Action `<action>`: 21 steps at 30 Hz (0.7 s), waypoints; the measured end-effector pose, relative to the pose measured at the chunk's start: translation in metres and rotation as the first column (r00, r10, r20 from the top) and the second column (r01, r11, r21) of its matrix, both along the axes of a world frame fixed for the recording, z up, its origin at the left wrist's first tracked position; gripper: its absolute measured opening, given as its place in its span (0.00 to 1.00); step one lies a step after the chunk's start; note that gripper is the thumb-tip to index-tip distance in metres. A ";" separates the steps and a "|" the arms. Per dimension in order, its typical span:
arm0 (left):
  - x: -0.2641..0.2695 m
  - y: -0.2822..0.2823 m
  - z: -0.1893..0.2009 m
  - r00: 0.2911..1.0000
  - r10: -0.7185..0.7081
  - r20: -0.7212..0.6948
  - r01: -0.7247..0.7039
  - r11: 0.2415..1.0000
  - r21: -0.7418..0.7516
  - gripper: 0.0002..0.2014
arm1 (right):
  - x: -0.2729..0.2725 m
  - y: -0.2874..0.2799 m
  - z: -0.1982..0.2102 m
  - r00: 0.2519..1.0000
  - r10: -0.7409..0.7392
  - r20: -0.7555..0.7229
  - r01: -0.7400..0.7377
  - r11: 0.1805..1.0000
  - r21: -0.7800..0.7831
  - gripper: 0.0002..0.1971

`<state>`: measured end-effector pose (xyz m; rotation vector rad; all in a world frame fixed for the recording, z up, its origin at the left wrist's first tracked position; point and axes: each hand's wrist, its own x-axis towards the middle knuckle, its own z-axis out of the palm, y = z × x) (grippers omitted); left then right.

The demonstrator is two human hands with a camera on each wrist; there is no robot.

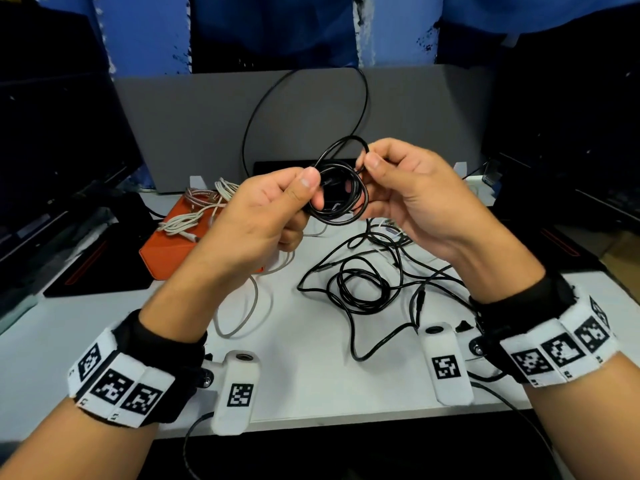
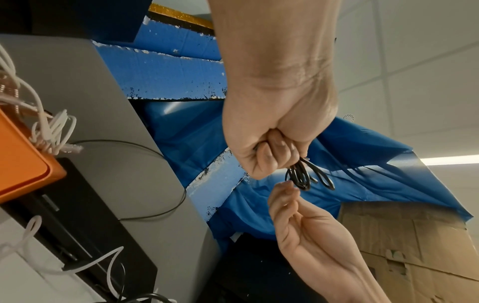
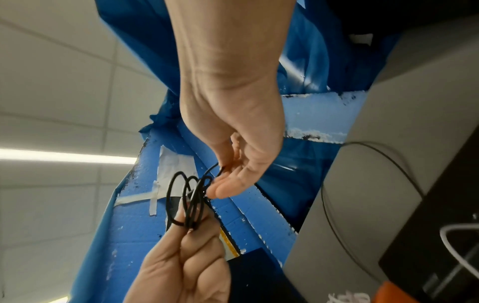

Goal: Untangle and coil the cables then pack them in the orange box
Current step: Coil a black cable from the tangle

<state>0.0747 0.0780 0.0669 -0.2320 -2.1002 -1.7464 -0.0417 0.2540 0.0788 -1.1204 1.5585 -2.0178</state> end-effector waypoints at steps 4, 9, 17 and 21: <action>0.000 0.002 0.000 0.999 0.042 -0.030 -0.042 0.999 -0.014 0.16 | 0.006 -0.007 -0.009 0.966 0.208 0.156 -0.215 0.976 0.030 0.10; 0.001 0.002 0.004 0.983 0.157 -0.096 -0.163 0.985 -0.060 0.16 | 0.019 -0.015 -0.012 0.851 0.406 0.333 -0.392 0.913 -0.111 0.21; 0.000 -0.001 -0.001 0.943 0.249 -0.219 -0.316 0.876 -0.365 0.15 | 0.019 -0.017 -0.017 0.977 0.209 0.043 -0.214 0.961 0.173 0.07; -0.001 -0.005 -0.002 0.929 0.299 -0.217 -0.365 0.839 -0.404 0.15 | 0.012 -0.003 -0.008 0.955 0.260 -0.139 -0.205 0.925 0.321 0.16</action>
